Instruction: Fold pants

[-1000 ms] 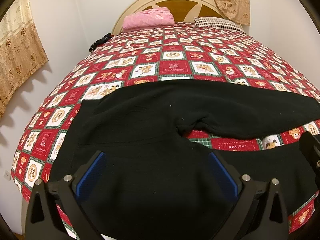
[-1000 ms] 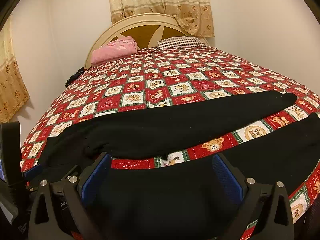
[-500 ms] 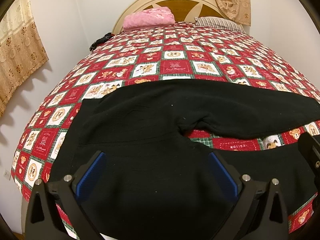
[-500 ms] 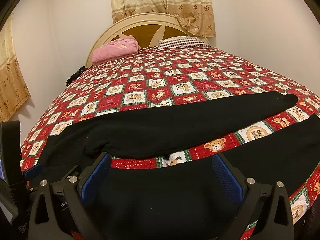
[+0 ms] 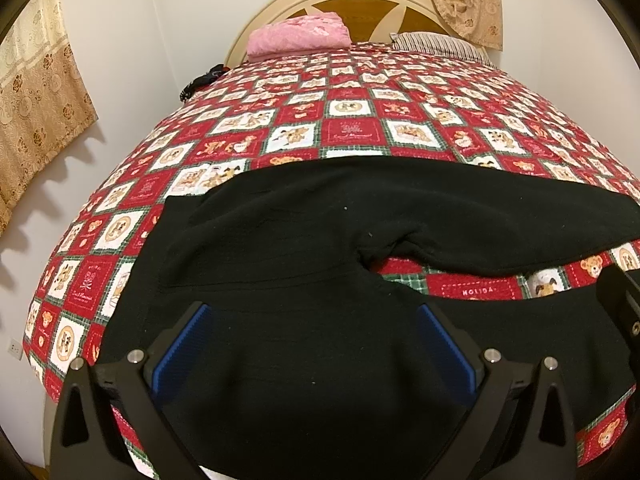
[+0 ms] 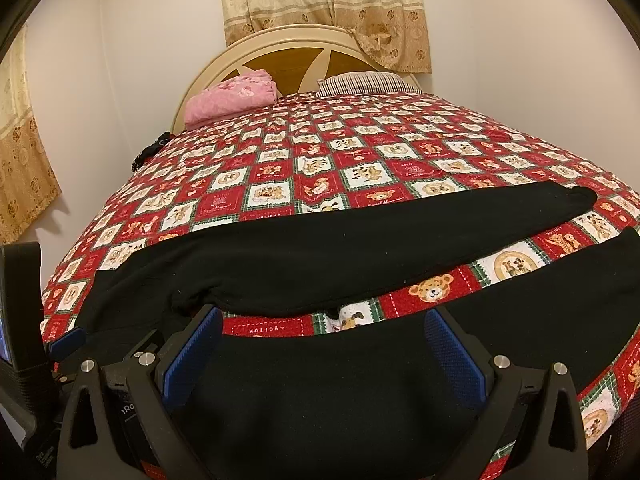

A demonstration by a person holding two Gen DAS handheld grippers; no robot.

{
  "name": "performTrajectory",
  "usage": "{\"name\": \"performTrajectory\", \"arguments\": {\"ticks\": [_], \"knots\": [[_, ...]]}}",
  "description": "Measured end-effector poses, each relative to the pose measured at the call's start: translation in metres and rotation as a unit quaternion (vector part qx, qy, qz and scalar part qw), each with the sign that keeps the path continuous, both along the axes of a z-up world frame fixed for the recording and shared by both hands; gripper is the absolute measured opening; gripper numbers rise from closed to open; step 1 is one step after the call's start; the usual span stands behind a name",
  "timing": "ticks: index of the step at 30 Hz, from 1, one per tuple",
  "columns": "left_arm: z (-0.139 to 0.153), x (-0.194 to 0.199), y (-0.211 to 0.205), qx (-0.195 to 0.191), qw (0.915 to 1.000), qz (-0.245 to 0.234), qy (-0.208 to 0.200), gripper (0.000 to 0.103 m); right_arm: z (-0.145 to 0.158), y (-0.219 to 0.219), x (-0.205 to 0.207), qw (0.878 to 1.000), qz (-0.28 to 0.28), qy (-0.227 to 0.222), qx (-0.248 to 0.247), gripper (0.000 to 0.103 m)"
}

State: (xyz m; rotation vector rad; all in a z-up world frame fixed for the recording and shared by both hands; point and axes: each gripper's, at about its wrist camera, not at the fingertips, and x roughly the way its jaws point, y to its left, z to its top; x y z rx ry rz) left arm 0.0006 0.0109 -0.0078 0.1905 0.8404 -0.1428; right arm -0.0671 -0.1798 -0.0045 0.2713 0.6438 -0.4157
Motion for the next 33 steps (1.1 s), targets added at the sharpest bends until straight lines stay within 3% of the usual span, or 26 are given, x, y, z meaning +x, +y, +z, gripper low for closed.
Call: {"name": "performTrajectory", "arguments": {"ticks": [14,33], "knots": [[-0.01,0.018,0.014,0.003,0.9996,0.021,0.018,0.103,-0.011,-0.011,0.011,1.0,-0.003,0.02,0.013,0.102],[-0.017,0.056,0.031,0.009,0.9983,0.028,0.05,0.103,-0.008,-0.014,0.06,0.999,0.027,0.039,0.005,0.102]]}}
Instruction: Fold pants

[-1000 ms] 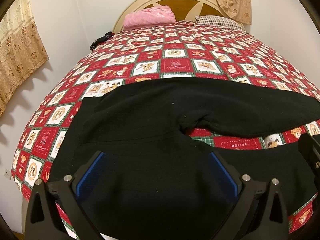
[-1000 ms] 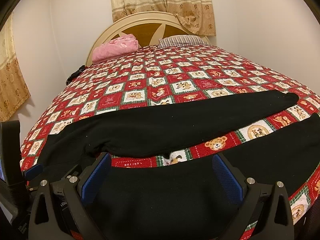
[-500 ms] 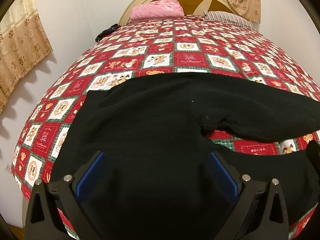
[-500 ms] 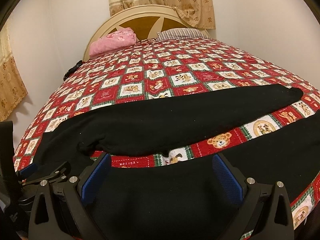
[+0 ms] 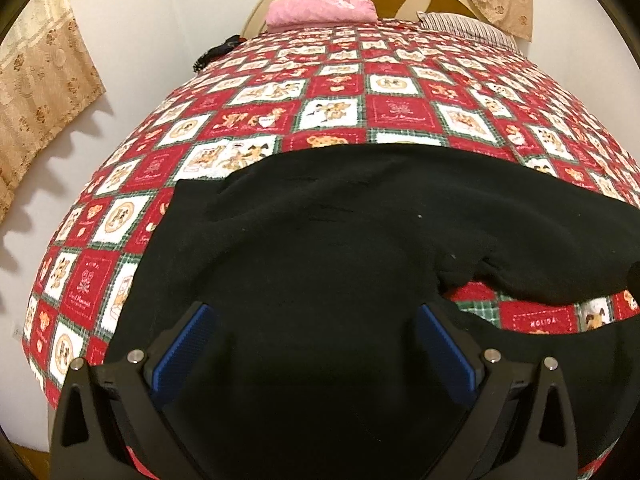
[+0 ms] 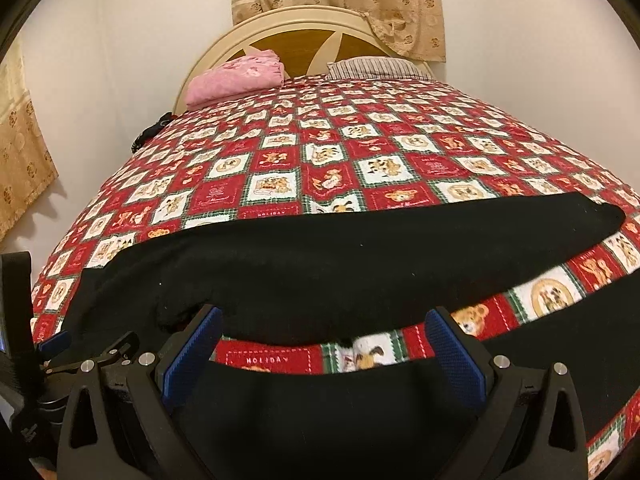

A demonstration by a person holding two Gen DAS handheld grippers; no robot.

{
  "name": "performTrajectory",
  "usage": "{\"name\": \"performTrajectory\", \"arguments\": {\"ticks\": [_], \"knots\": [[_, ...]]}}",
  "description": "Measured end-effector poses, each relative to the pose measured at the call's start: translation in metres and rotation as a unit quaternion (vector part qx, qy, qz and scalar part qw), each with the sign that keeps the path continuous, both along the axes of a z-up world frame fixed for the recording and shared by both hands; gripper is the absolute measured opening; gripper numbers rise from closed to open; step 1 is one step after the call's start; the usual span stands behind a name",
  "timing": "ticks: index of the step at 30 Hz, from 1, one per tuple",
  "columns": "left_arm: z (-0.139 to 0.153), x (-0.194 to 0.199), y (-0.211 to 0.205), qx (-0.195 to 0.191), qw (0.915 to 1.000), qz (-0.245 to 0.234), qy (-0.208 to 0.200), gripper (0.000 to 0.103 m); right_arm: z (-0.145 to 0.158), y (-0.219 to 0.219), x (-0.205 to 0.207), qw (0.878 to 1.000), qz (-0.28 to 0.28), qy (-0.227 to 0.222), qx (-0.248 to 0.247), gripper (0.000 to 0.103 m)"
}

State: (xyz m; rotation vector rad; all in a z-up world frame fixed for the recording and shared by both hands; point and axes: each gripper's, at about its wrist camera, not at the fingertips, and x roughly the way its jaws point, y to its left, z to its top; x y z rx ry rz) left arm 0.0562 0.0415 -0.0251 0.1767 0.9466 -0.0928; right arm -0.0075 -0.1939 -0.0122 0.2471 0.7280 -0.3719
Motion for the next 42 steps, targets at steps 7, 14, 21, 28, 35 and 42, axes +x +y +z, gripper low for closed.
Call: {"name": "performTrajectory", "arguments": {"ticks": [7,14,21,28,35,42], "knots": [[0.02,0.041,0.072,-0.042,0.9985,0.033,0.01,0.103,0.005,-0.008,0.034,0.995,0.091,0.02,-0.019,0.102],[0.013,0.093,0.131,-0.089,0.993,0.073,0.026,0.103,-0.011,-0.017,0.101,0.985,0.162,0.055,-0.014,0.102],[-0.021,0.136,0.138,-0.13,0.9846,0.078,0.088,0.099,-0.028,-0.021,0.153,0.975,0.194,0.089,-0.054,0.094],[-0.035,0.151,0.128,-0.136,0.9838,0.06,0.099,0.098,-0.055,-0.027,0.191,0.963,0.222,0.137,-0.07,0.094],[-0.037,0.155,0.132,-0.12,0.9895,0.053,0.061,0.083,-0.065,-0.025,0.195,0.956,0.262,0.126,-0.035,0.058],[-0.025,0.161,0.13,-0.156,0.9853,0.038,0.057,0.021,-0.048,-0.005,0.177,0.943,0.307,0.115,-0.05,0.006]]}}
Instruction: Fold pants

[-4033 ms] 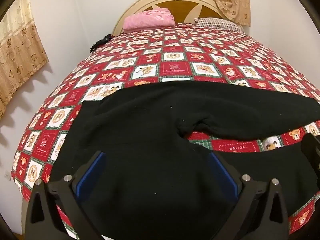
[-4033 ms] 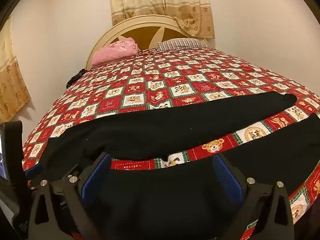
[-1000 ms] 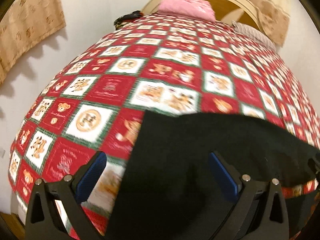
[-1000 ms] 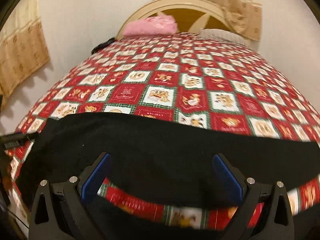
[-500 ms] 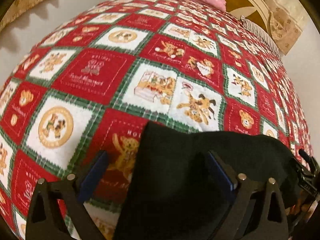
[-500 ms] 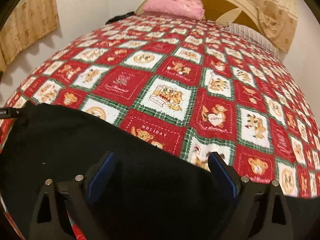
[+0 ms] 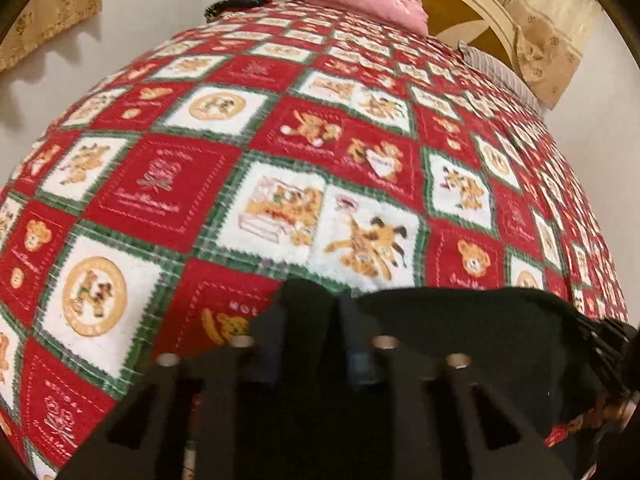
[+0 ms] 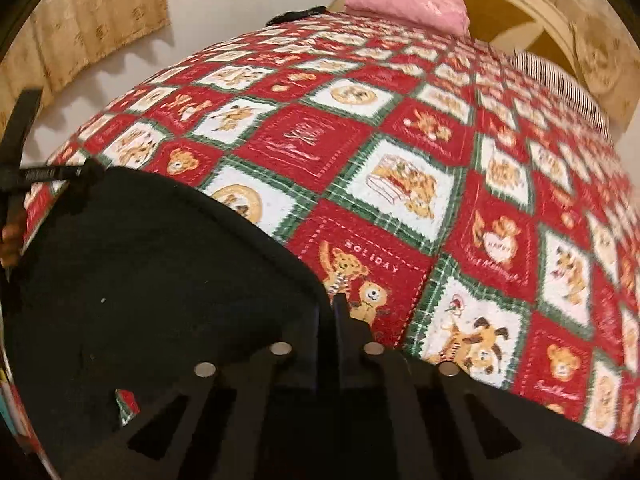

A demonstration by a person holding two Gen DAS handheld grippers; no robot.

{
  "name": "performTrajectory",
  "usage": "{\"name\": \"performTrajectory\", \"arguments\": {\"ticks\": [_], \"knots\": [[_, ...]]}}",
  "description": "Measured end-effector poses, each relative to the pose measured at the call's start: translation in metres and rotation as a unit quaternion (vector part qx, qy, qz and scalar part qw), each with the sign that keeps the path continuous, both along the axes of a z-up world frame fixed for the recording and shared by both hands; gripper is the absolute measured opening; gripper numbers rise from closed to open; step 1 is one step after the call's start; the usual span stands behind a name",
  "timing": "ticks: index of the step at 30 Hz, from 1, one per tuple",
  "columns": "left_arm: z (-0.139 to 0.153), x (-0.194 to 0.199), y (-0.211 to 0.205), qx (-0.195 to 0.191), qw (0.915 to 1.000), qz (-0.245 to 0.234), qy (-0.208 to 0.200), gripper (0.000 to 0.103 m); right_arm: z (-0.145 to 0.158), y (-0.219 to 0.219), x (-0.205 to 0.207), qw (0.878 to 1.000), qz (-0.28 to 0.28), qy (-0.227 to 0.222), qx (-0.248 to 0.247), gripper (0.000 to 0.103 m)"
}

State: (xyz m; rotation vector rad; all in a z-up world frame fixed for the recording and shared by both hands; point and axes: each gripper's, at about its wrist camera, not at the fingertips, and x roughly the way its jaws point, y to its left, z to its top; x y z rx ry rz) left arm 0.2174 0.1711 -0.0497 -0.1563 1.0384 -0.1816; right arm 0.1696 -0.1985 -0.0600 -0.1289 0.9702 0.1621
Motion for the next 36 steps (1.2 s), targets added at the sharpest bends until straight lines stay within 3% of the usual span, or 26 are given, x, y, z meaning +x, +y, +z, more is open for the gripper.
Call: {"name": "performTrajectory", "arguments": {"ticks": [3,12,18,22,28,36], "knots": [[0.011,-0.006,0.005,-0.022,0.9996,0.009,-0.016,0.018,0.024,-0.002,-0.016,0.999,-0.007,-0.028,0.018,0.005],[0.077,-0.046,0.011,-0.033,0.9938,0.006,-0.106,0.018,0.096,0.011,-0.072,0.993,0.003,-0.112,0.038,0.005],[0.109,-0.102,0.017,-0.033,0.9856,-0.014,-0.165,0.018,0.122,0.024,-0.138,0.986,0.032,-0.156,0.047,0.005],[0.105,-0.139,0.029,-0.038,0.9819,-0.016,-0.185,0.018,0.111,0.037,-0.181,0.986,0.044,-0.157,0.045,0.005],[0.074,-0.188,0.039,-0.022,0.9814,-0.015,-0.19,0.019,0.06,0.06,-0.23,0.99,0.058,-0.125,0.037,0.005],[0.027,-0.214,0.055,-0.01,0.9875,0.014,-0.157,0.02,0.0,0.075,-0.261,0.995,0.054,-0.075,0.036,0.005]]}}
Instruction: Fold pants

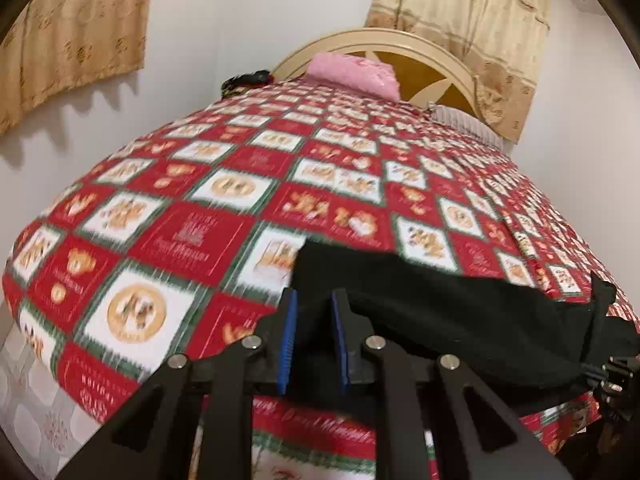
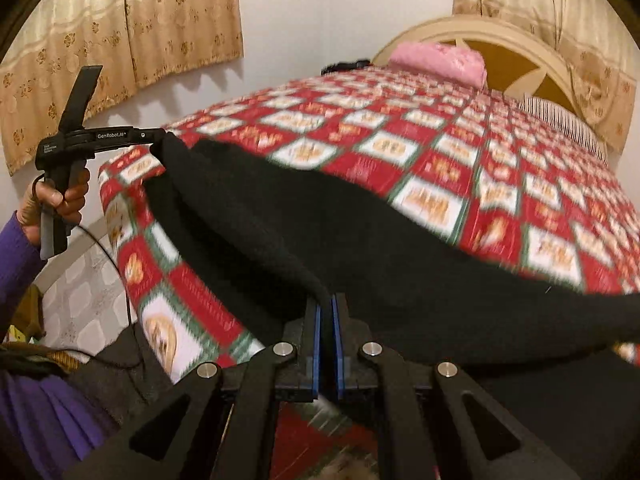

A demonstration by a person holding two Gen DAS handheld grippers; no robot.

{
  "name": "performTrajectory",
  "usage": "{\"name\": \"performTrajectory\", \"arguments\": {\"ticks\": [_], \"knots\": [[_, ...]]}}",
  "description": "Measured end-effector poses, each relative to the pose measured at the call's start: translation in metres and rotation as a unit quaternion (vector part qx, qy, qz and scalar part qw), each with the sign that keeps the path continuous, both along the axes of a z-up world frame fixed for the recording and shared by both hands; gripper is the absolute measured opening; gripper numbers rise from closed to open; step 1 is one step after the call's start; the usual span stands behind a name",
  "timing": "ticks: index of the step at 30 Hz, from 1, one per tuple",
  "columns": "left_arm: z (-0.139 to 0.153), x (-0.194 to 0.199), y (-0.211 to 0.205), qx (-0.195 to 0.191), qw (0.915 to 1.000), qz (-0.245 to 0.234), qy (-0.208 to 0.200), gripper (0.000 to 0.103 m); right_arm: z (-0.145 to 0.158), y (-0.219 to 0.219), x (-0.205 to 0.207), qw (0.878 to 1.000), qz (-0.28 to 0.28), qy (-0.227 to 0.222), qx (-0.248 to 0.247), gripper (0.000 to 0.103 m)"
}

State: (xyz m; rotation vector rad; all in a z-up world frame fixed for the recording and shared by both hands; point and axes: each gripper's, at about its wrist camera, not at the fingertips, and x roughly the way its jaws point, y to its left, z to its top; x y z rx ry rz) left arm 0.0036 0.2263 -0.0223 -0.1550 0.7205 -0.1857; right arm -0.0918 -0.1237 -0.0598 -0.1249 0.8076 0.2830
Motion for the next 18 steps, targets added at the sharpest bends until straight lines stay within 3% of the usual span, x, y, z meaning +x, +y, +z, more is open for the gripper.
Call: {"name": "performTrajectory", "arguments": {"ticks": [5,8,11,13,15,18], "knots": [[-0.016,-0.01,0.009,0.012,0.9997,0.011,0.017,0.022,-0.018,0.01,-0.01,1.0,0.003,0.013,-0.017,0.005],[-0.022,-0.016,0.01,0.038,0.9988,0.019,0.024,0.022,-0.021,0.01,-0.013,1.0,0.002,0.015,-0.018,0.005],[-0.025,-0.024,0.019,0.035,0.9985,0.025,0.034,0.022,-0.022,0.008,-0.016,1.0,0.003,0.018,-0.015,0.006],[-0.026,-0.031,0.028,0.034,0.9978,0.033,0.046,0.026,-0.021,0.008,-0.016,1.0,0.003,0.019,-0.015,0.006],[-0.021,-0.039,0.035,0.038,0.9971,0.045,0.047,0.04,-0.018,0.008,-0.016,0.999,0.008,0.026,-0.022,0.006],[-0.008,-0.047,0.04,0.027,0.9975,0.046,0.047,0.049,-0.004,0.006,-0.016,0.999,0.005,0.027,-0.016,0.006]]}}
